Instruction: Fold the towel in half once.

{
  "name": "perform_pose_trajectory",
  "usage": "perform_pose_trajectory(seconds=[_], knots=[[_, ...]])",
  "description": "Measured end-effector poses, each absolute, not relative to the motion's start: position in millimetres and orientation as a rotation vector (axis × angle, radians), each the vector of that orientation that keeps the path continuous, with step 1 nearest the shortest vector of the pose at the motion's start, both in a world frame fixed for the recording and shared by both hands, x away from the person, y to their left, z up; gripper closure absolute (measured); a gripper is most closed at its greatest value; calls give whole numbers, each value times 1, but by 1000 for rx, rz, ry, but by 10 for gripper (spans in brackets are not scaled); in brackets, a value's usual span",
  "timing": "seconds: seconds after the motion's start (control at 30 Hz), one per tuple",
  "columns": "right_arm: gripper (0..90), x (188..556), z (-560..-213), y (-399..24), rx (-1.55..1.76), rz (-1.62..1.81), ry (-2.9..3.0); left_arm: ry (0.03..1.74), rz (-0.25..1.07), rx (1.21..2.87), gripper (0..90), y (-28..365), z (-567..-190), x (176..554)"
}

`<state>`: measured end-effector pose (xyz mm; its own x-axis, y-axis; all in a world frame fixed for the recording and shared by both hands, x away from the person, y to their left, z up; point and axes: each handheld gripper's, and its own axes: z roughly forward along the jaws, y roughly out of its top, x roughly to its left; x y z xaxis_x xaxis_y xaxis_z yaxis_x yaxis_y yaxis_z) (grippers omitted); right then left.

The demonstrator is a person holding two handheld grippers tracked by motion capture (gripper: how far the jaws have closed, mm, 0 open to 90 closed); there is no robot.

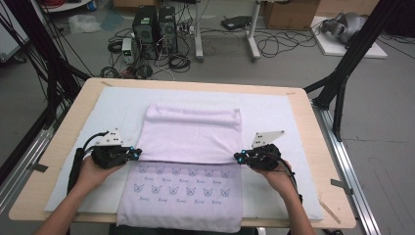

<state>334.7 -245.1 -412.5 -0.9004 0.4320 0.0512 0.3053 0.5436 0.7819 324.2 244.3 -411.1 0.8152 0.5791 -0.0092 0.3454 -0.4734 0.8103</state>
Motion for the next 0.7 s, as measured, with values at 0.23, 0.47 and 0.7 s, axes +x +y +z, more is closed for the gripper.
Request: perform_pose_trajectory(seconds=[0.23, 0.47, 0.7], knots=[[875, 317, -379, -251, 581, 1388, 2543, 619, 356, 2068, 883, 252, -379, 299], [839, 265, -375, -255, 479, 1440, 2582, 554, 338, 2079, 849, 259, -383, 247], [653, 265, -407, -246, 552, 1400, 2653, 585, 304, 2144, 648, 252, -409, 253]])
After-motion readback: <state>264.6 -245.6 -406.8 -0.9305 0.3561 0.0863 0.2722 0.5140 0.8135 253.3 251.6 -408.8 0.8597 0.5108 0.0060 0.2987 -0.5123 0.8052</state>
